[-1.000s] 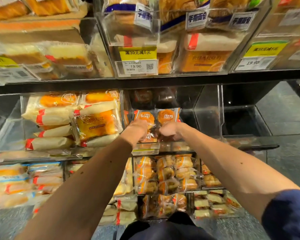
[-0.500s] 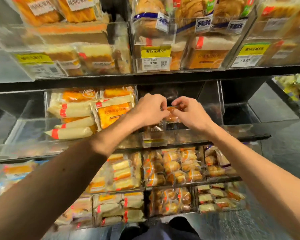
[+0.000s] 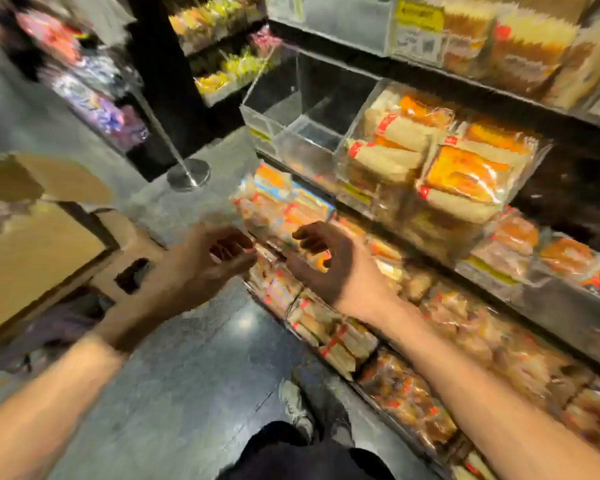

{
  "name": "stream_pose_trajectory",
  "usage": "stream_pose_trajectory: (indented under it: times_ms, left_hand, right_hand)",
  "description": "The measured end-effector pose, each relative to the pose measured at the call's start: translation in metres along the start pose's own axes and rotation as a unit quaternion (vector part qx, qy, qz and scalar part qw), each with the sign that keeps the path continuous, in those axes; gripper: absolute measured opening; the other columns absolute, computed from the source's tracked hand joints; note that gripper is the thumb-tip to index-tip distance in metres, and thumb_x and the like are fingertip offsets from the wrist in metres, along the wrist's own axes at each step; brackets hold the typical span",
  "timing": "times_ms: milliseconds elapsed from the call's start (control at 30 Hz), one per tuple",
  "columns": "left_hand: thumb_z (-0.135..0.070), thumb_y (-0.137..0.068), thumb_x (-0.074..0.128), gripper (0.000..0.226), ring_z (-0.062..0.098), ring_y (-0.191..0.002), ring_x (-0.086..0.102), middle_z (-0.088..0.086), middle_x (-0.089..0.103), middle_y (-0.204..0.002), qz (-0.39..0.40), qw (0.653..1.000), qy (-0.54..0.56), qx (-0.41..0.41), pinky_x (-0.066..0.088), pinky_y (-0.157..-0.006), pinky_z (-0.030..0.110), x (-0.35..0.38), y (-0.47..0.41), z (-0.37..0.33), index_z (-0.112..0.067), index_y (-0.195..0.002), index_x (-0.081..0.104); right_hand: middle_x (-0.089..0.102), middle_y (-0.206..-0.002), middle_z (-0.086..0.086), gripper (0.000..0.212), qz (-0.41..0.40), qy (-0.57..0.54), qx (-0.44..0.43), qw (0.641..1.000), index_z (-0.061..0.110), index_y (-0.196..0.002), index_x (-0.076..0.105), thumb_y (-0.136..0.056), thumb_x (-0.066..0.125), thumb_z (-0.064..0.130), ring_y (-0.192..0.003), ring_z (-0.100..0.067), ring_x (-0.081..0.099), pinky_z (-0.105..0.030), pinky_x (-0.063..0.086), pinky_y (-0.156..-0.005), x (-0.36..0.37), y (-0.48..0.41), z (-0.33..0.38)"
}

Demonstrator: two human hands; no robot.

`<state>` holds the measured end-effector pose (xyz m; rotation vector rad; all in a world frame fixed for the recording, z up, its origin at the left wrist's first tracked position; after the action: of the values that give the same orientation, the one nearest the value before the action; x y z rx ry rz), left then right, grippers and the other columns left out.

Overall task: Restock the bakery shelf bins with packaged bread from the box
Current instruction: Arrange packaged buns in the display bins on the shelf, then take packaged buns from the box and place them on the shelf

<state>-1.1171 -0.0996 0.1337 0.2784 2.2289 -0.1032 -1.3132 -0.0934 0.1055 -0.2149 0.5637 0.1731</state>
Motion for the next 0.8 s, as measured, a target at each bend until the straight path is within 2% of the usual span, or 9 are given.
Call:
stream_pose_trajectory:
  times_ms: [67,167,300,367,467,567,633,700,800]
  left_hand:
    - [-0.028,-0.085,0.076,0.012,0.009,-0.071,0.068,-0.005,0.072,-0.078,-0.068,0.994,0.001,-0.08,0.05,-0.066,0.019,-0.032,0.05,0.049,-0.019,-0.091,0.072]
    - [-0.028,-0.082,0.08,0.011,0.024,-0.077,0.07,0.002,0.073,-0.079,-0.173,0.966,0.022,-0.189,0.053,-0.071,0.034,-0.079,0.125,0.115,-0.022,-0.085,0.072]
    - [-0.033,-0.079,0.076,0.016,0.015,-0.069,0.063,-0.008,0.066,-0.075,-0.258,0.924,-0.045,-0.279,0.045,-0.065,0.029,-0.131,0.207,0.195,-0.029,-0.075,0.061]
    - [-0.029,-0.079,0.08,0.021,0.014,-0.078,0.065,-0.007,0.069,-0.082,-0.289,0.907,-0.04,-0.303,0.045,-0.074,0.022,-0.154,0.237,0.234,-0.028,-0.075,0.06]
    - [-0.025,-0.082,0.08,0.019,0.008,-0.075,0.061,-0.007,0.066,-0.08,-0.321,0.884,-0.054,-0.336,0.036,-0.068,0.005,-0.195,0.266,0.291,-0.033,-0.08,0.063]
    - [-0.032,-0.086,0.075,0.016,0.0,-0.077,0.057,-0.012,0.063,-0.084,-0.314,0.881,-0.064,-0.349,0.037,-0.065,0.008,-0.241,0.278,0.352,-0.037,-0.084,0.061]
    - [-0.038,-0.087,0.072,0.011,0.004,-0.08,0.059,-0.015,0.062,-0.089,-0.298,0.878,-0.058,-0.37,0.041,-0.066,0.015,-0.27,0.279,0.393,-0.031,-0.091,0.065]
    - [-0.04,-0.088,0.071,0.015,0.002,-0.078,0.06,-0.018,0.063,-0.088,-0.279,0.88,-0.046,-0.382,0.045,-0.062,0.017,-0.298,0.272,0.433,-0.027,-0.095,0.066]
    - [-0.039,-0.088,0.073,0.019,-0.004,-0.074,0.061,-0.012,0.068,-0.089,-0.264,0.88,0.003,-0.396,0.044,-0.056,0.008,-0.332,0.252,0.489,-0.026,-0.102,0.067]
  right_hand:
    - [0.07,-0.094,-0.003,0.036,0.045,-0.005,-0.048,0.998,0.012,-0.108,0.07,-0.075,0.072,0.027,-0.084,-0.011,0.063,-0.026,0.051,-0.077,0.056,-0.014,0.036]
    - [0.07,-0.103,-0.008,0.044,0.144,0.009,-0.137,0.98,0.009,-0.115,0.068,-0.076,0.069,0.029,-0.096,-0.019,0.06,-0.021,0.04,-0.087,0.135,-0.029,0.095]
    - [0.063,-0.116,-0.005,0.051,0.271,0.023,-0.2,0.941,0.016,-0.126,0.06,-0.082,0.059,0.042,-0.108,-0.024,0.056,-0.039,0.046,-0.095,0.243,-0.045,0.16]
    - [0.061,-0.12,-0.003,0.049,0.314,0.029,-0.227,0.921,0.018,-0.129,0.058,-0.088,0.06,0.044,-0.111,-0.021,0.054,-0.036,0.045,-0.096,0.297,-0.054,0.189]
    - [0.059,-0.119,0.0,0.039,0.346,0.037,-0.263,0.9,0.019,-0.127,0.058,-0.092,0.066,0.036,-0.104,-0.012,0.05,-0.026,0.042,-0.089,0.375,-0.075,0.228]
    - [0.057,-0.107,0.011,0.035,0.361,0.044,-0.242,0.9,0.023,-0.123,0.059,-0.091,0.066,0.035,-0.095,-0.005,0.051,-0.005,0.036,-0.076,0.446,-0.103,0.264]
    - [0.055,-0.102,0.016,0.035,0.373,0.049,-0.213,0.902,0.025,-0.125,0.056,-0.092,0.064,0.035,-0.092,-0.003,0.051,-0.001,0.034,-0.072,0.488,-0.123,0.283]
    - [0.06,-0.103,0.013,0.042,0.38,0.043,-0.177,0.907,0.025,-0.133,0.048,-0.094,0.061,0.035,-0.095,-0.006,0.057,-0.012,0.043,-0.08,0.527,-0.144,0.298]
    - [0.064,-0.104,0.011,0.052,0.384,0.049,-0.124,0.913,0.027,-0.14,0.037,-0.095,0.06,0.038,-0.105,-0.012,0.059,-0.035,0.049,-0.094,0.574,-0.172,0.303]
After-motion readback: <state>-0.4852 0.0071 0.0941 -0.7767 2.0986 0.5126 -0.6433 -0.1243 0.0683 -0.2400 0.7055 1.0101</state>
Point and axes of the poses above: each hand's wrist, its own y-axis away from the middle knuckle, its own x-axis out of the palm, z = x × y, the point moved 5 cm from there along -y, towards the middle knuckle
